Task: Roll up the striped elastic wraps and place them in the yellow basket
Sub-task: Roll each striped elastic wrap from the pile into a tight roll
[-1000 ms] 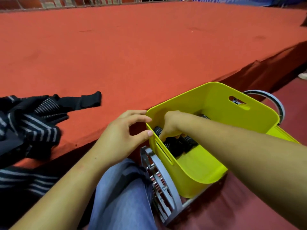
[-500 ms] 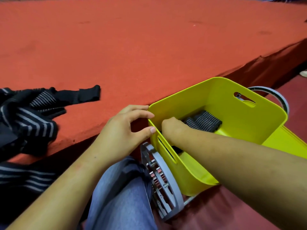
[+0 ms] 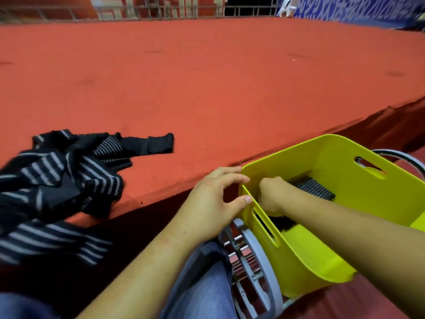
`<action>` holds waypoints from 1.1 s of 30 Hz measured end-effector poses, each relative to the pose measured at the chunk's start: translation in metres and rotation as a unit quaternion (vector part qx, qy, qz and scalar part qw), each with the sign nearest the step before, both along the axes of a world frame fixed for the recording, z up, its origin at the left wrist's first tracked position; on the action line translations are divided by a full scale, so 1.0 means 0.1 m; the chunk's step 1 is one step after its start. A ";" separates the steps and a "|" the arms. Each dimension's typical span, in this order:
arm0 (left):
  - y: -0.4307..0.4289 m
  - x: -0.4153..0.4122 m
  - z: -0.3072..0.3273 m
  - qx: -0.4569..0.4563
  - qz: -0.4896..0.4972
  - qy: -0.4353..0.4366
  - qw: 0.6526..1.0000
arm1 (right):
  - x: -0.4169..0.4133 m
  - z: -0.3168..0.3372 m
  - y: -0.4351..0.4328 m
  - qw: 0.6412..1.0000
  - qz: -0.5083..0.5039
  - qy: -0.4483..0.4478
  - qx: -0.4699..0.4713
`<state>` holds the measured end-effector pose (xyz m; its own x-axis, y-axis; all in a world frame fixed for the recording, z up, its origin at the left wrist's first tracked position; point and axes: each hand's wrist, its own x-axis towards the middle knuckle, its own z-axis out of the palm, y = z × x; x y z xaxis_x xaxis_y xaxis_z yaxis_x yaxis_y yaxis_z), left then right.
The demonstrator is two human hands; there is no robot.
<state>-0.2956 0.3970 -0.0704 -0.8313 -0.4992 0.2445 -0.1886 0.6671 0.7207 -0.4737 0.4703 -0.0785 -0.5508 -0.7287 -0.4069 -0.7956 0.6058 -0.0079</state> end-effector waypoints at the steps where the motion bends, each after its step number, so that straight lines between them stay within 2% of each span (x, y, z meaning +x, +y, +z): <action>1: 0.00 0.01 0.00 0.000 0.000 0.002 1.000 | -0.02 0.08 0.03 1.000 -0.001 0.002 -0.015; 3: 0.02 0.04 -0.02 -0.003 0.004 0.011 1.000 | -0.08 0.23 0.07 0.998 -0.012 0.008 -0.057; 7: 0.07 0.09 -0.07 -0.020 0.004 0.017 1.000 | -0.23 0.51 0.21 0.979 -0.055 -0.002 -0.198; 10: 0.00 0.25 -0.06 -0.018 0.025 0.039 0.999 | -0.12 0.70 0.16 0.946 -0.038 -0.062 -0.316; 13: -0.16 0.53 -0.06 -0.030 0.060 0.056 0.996 | 0.19 0.82 0.02 0.912 0.002 -0.145 -0.383; 19: -0.65 1.23 -0.22 -0.043 0.178 0.072 0.980 | 0.81 0.72 -0.39 0.887 0.093 -0.240 -0.382; 23: -1.04 1.57 -0.31 -0.073 0.246 0.044 0.965 | 1.05 0.50 -0.72 0.886 0.139 -0.215 -0.386; 28: -1.42 1.83 -0.36 -0.149 0.266 -0.082 0.949 | 1.30 0.24 -1.24 0.879 0.138 -0.236 -0.392; 31: -1.58 1.99 -0.42 -0.169 0.292 -0.078 0.938 | 1.41 0.13 -1.58 0.880 0.144 -0.228 -0.390; 33: -1.67 2.11 -0.43 -0.142 0.320 -0.062 0.935 | 1.46 0.10 -1.77 0.887 0.157 -0.213 -0.378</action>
